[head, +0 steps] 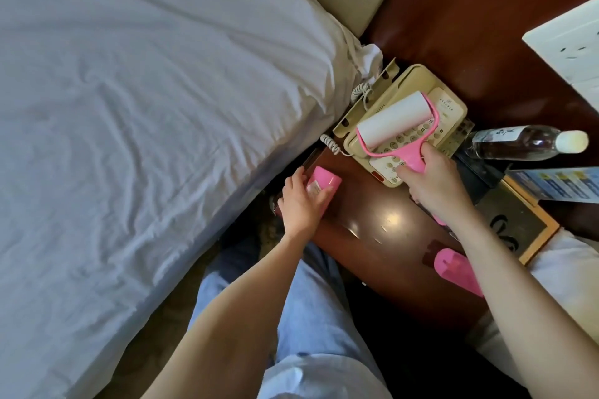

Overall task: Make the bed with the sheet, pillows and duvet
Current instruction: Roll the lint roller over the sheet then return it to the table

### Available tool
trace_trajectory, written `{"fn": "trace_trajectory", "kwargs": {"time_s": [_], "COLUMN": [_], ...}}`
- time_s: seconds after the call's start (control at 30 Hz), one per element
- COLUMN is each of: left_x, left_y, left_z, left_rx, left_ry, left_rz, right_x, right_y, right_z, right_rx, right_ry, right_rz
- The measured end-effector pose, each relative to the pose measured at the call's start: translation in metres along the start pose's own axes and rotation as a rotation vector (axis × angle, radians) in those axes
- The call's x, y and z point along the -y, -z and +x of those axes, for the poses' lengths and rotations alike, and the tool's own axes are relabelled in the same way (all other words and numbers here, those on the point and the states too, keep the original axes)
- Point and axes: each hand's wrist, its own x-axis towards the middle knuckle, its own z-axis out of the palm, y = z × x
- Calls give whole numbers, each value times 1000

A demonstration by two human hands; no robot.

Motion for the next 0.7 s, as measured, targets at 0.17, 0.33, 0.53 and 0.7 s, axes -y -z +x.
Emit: {"fn": "trace_trajectory", "kwargs": {"time_s": [0.17,0.33,0.53,0.7], "left_x": [-5,-10,6,34], "left_y": [44,110,189,240], "left_z": [-18,-35,-67,-102], "left_rx": [-103,-237,-440,-653], "left_ry": [99,81,99,156], "left_rz": [-415,-527,-674,-805], "right_x": [26,68,126,181], "right_y": [7,-7,-49,-91], "right_z": [-10,-23,-47,-69], "right_rx": [34,69,80,222], "right_ry": [74,173,353,484], "right_rz": [-27,-48,-269,-352]}}
